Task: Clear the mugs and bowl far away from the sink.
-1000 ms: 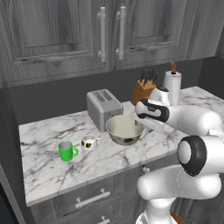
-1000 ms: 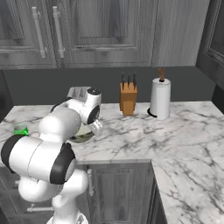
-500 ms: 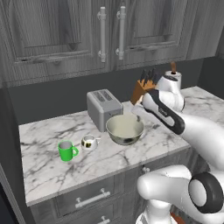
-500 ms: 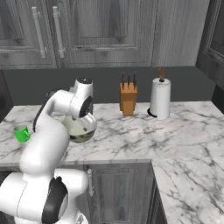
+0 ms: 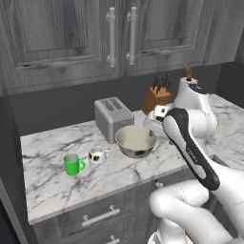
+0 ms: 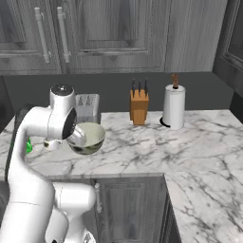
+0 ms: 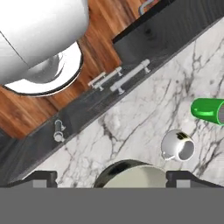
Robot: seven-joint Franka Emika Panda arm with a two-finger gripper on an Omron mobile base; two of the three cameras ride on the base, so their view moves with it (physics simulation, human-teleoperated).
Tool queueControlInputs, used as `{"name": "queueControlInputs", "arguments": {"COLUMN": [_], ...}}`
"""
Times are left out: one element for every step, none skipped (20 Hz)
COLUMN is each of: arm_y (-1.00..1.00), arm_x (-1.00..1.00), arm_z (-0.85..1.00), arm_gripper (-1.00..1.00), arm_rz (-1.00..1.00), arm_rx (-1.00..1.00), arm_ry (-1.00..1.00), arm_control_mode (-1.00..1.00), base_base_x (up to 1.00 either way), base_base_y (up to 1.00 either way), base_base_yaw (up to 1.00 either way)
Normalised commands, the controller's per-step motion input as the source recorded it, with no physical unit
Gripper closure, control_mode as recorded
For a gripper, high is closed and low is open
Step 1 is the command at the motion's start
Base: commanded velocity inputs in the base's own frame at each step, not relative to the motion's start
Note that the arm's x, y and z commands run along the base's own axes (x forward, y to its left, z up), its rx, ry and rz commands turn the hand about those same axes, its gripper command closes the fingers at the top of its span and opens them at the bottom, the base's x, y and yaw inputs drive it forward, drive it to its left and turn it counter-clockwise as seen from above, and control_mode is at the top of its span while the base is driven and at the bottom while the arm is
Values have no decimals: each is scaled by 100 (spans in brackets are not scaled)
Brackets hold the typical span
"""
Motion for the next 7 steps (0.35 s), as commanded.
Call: {"name": "queueControlInputs", "arguments": {"arm_y": [44, 41, 40, 32, 31, 30, 26], "arm_x": [-87, -87, -89, -84, -81, -73, -70], "arm_z": [31, 26, 21, 20, 16, 14, 16], "arm_gripper": [-100, -100, -100, -100, -100, -100, -100], "arm_rz": [10, 11, 11, 11, 11, 11, 11], "arm_rx": [-9, -10, -10, -9, -10, -10, -12], "arm_ry": [-17, -17, -17, -16, -15, -13, -15], "arm_control_mode": [-100, -100, -100, -100, -100, -100, -100], "base_base_x": [0, 0, 0, 0, 0, 0, 0], "base_base_y": [0, 0, 0, 0, 0, 0, 0], "base_base_yaw": [0, 0, 0, 0, 0, 0, 0]}}
